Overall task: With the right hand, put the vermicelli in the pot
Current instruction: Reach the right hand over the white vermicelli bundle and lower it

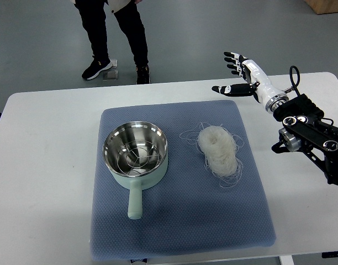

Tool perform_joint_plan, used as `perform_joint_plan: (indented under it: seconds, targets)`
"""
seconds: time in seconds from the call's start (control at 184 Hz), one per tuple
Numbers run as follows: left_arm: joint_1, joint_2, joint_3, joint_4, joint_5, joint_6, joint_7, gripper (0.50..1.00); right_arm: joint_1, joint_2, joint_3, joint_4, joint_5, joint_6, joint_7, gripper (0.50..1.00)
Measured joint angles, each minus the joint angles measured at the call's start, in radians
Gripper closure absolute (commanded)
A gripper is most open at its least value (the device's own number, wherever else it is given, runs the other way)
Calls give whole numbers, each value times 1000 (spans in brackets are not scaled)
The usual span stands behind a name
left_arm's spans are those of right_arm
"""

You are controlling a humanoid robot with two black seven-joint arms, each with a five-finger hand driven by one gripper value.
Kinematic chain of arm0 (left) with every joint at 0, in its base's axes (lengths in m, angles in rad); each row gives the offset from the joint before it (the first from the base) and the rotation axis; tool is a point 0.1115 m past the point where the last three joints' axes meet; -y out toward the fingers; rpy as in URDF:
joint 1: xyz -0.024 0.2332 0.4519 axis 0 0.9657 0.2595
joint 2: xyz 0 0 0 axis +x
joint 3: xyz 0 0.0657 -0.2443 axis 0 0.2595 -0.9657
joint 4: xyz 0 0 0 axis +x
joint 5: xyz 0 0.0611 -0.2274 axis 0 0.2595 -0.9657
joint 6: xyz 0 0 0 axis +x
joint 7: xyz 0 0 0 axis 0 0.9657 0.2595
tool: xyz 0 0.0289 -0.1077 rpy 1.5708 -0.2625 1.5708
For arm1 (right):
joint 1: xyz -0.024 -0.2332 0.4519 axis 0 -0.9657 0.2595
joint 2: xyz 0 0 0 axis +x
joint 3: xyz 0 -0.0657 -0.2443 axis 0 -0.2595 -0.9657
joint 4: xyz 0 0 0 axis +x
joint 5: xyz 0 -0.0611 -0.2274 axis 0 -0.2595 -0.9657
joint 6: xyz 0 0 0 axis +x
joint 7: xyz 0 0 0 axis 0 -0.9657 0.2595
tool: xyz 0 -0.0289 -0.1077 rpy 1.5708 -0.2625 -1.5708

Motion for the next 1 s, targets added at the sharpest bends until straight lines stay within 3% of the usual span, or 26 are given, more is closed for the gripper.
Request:
perform_joint_plan:
  seconds: [0.396,0.771,0.999]
  targets:
    - [-2,0,0,1,1,0,0,500,117,-214,-176,138,-197,204,30,579]
    - [-18,0,-2,1,0,0,0,500,184,-301,-210,227,-533,463,62,581]
    - [-21,0,-9,-8,0,-1,0,500,201,-321,-211,307,-683,505,93,581]
